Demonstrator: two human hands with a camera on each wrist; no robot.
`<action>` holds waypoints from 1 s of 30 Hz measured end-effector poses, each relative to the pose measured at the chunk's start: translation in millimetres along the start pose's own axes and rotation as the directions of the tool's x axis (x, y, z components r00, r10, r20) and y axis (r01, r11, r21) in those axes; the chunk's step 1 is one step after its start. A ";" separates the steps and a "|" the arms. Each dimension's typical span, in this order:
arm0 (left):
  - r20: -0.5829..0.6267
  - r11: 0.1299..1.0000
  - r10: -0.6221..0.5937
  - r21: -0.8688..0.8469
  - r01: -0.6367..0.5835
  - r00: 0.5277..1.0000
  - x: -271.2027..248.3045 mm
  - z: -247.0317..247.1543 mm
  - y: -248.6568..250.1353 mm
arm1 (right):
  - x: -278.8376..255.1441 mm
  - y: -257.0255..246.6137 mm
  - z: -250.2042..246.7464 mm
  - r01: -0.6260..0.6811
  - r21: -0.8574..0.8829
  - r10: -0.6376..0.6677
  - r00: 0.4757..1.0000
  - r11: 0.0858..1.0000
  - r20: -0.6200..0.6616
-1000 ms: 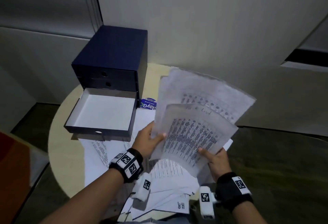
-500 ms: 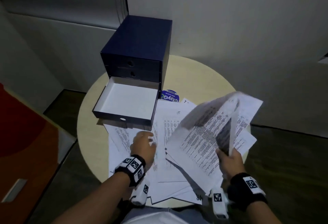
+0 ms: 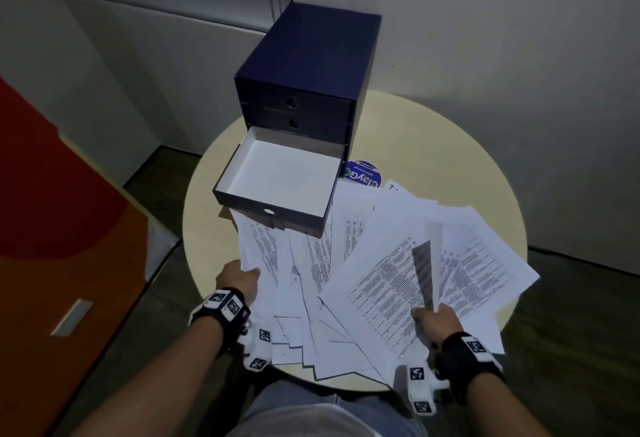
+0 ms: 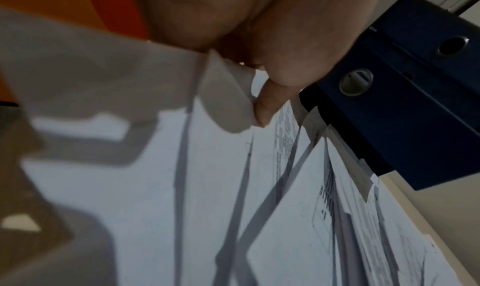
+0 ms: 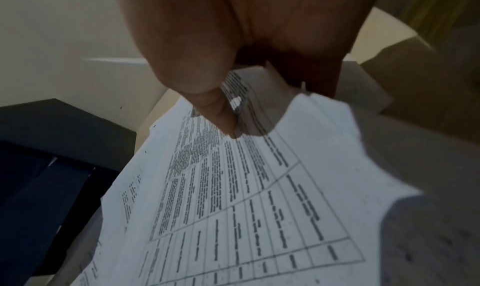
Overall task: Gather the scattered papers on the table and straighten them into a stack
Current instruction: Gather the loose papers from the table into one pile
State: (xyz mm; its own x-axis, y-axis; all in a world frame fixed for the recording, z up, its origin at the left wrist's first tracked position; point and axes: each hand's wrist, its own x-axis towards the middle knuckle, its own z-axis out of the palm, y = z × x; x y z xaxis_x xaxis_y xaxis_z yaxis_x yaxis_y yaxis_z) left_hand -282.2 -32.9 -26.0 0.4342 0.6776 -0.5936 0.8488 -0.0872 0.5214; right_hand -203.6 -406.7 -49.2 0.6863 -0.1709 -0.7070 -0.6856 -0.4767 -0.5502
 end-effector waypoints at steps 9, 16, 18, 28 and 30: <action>-0.198 0.987 0.147 0.095 -0.131 0.969 -15.8 -61.2 1.3 | 0.2 -5.2 -0.5 0.018 -0.179 -0.016 1.000 0.984 0.015; -0.411 0.885 0.445 0.338 -0.321 0.796 -76.1 -119.1 55.5 | 0.8 -5.6 -2.3 0.018 -0.182 -0.013 0.999 0.983 0.029; -0.492 0.816 0.577 0.391 -0.426 0.653 -96.8 -143.7 75.8 | 1.1 -5.8 -2.7 0.026 -0.178 -0.022 1.000 0.984 0.022; -0.606 0.433 0.717 0.003 -0.901 0.343 -161.5 -148.8 166.0 | 6.3 2.2 -2.5 -0.006 -0.101 0.012 0.998 0.995 0.059; -0.510 0.405 0.724 -0.231 -0.885 0.464 -156.4 -131.1 172.5 | 3.5 4.1 -4.1 0.019 -0.116 -0.010 0.997 0.993 0.077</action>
State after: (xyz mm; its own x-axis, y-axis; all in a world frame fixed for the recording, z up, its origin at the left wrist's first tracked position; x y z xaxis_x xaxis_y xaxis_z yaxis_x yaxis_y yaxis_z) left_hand -243.2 -58.2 237.2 0.6621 0.6242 0.4146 -0.1105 -0.4659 0.8779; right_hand -203.0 -412.8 -52.1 0.6725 -0.0991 -0.7334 -0.6396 -0.5764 -0.5086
